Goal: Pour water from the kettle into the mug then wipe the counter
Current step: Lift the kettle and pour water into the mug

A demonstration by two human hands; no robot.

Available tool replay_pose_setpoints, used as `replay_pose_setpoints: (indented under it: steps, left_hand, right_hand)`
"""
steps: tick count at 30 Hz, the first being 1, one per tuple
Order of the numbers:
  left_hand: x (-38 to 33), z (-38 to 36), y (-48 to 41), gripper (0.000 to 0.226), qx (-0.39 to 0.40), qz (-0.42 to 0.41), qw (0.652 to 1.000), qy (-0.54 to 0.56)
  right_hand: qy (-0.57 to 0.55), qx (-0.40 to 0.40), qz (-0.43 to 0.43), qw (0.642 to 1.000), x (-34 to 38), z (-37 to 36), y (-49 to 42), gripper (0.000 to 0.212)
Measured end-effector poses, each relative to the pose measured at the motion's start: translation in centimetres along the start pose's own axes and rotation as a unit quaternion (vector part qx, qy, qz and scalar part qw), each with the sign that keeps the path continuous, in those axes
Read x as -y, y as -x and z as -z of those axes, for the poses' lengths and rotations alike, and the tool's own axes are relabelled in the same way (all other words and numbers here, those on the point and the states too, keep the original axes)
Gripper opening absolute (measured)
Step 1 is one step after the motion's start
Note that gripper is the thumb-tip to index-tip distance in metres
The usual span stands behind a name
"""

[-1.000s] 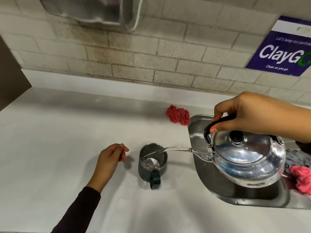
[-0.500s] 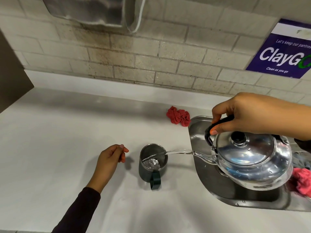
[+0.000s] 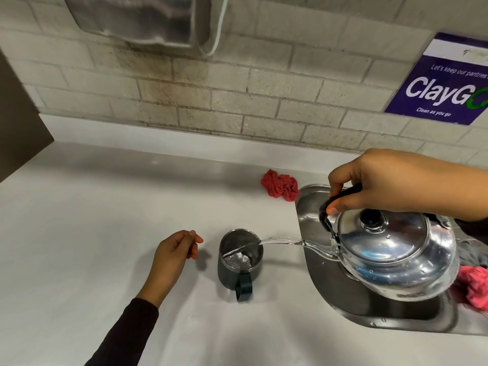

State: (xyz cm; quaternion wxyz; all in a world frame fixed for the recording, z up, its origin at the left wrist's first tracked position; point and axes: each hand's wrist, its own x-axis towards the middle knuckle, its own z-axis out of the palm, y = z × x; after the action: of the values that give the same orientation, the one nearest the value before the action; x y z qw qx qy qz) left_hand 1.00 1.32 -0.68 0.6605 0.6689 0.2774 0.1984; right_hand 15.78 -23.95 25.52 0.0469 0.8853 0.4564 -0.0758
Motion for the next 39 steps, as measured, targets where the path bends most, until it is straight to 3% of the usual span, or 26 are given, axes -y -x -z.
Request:
replay_pose_setpoints:
  steps: [39]
  left_hand:
    - [0.35,-0.1,-0.56,0.039,0.006,-0.007,1.0,-0.017]
  right_hand:
    - [0.029,0.0,0.016,0.999,-0.36,0.57,-0.71,0.031]
